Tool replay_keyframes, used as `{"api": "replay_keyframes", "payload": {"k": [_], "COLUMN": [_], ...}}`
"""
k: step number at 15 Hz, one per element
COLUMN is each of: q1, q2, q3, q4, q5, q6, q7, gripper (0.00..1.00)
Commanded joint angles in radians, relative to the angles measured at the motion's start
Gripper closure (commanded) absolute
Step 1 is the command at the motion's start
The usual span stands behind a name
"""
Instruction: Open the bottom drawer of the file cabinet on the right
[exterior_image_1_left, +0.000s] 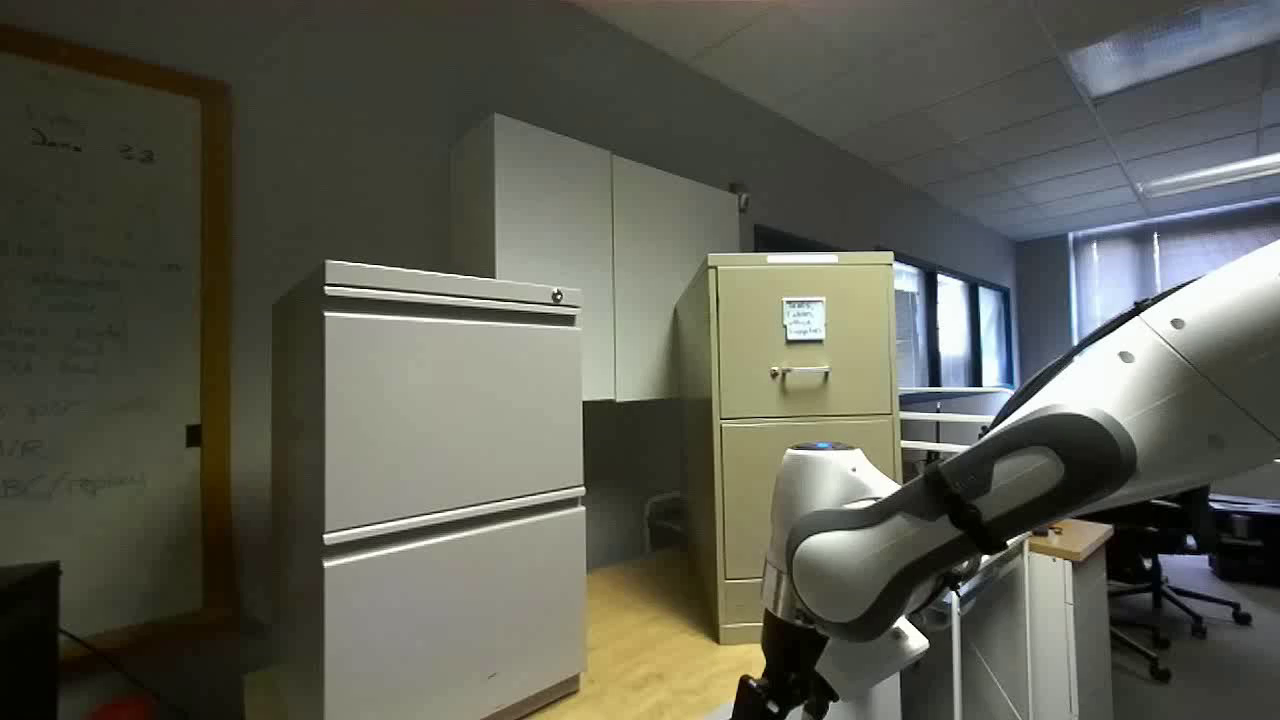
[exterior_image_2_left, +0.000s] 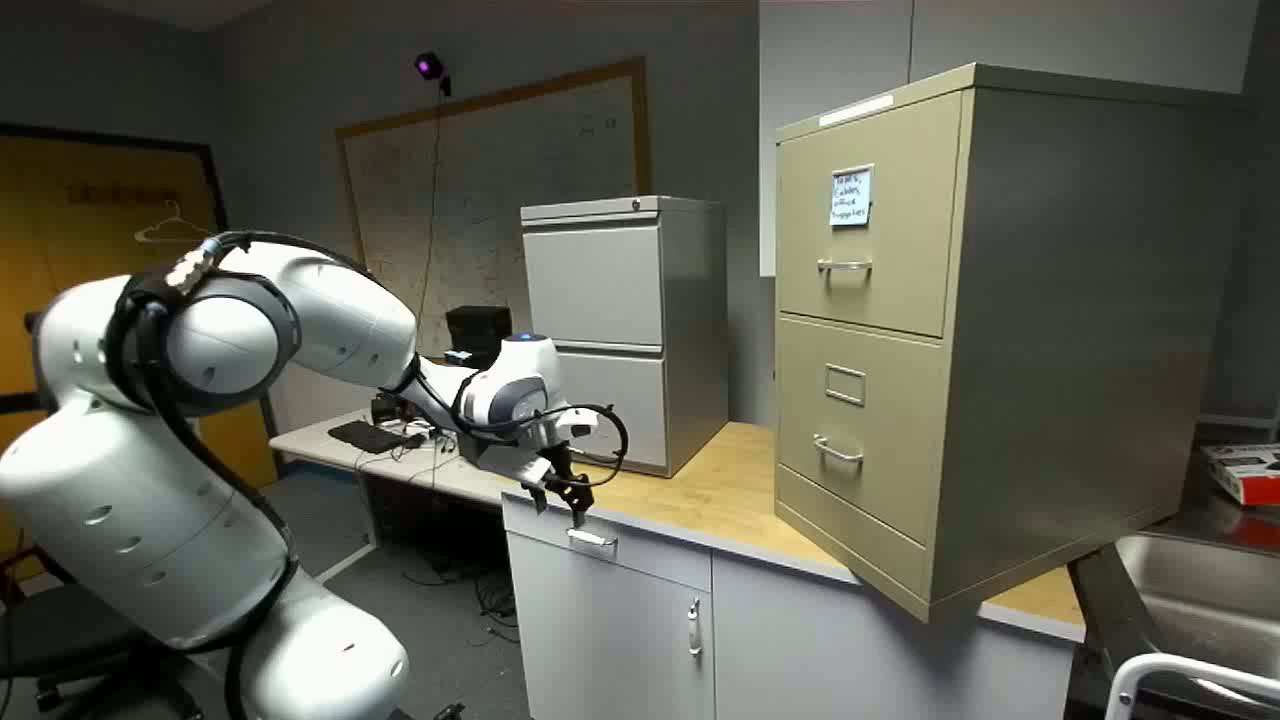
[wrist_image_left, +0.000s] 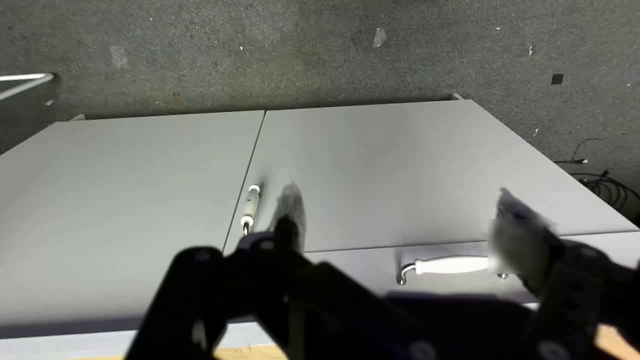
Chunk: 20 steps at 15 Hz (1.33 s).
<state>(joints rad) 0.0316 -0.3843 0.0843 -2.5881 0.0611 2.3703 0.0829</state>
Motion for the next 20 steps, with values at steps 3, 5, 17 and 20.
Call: {"api": "replay_keyframes", "payload": {"k": [3,5,17,20], "q1": [0.007,0.007,-0.011,-0.022], "q2": [0.0,0.0,0.042,0.083], "q3": [-0.007,-0.007,-0.025,-0.074], "q4": [0.003,0.003,0.025,0.05], "q5": [-0.004,-0.004,0.001,0.037], "q6": [-0.002,-0.002,0.085,0.218], "q7": [0.003,0.003,0.011,-0.016], "gripper": [0.0,0.0,0.0,0.0]}}
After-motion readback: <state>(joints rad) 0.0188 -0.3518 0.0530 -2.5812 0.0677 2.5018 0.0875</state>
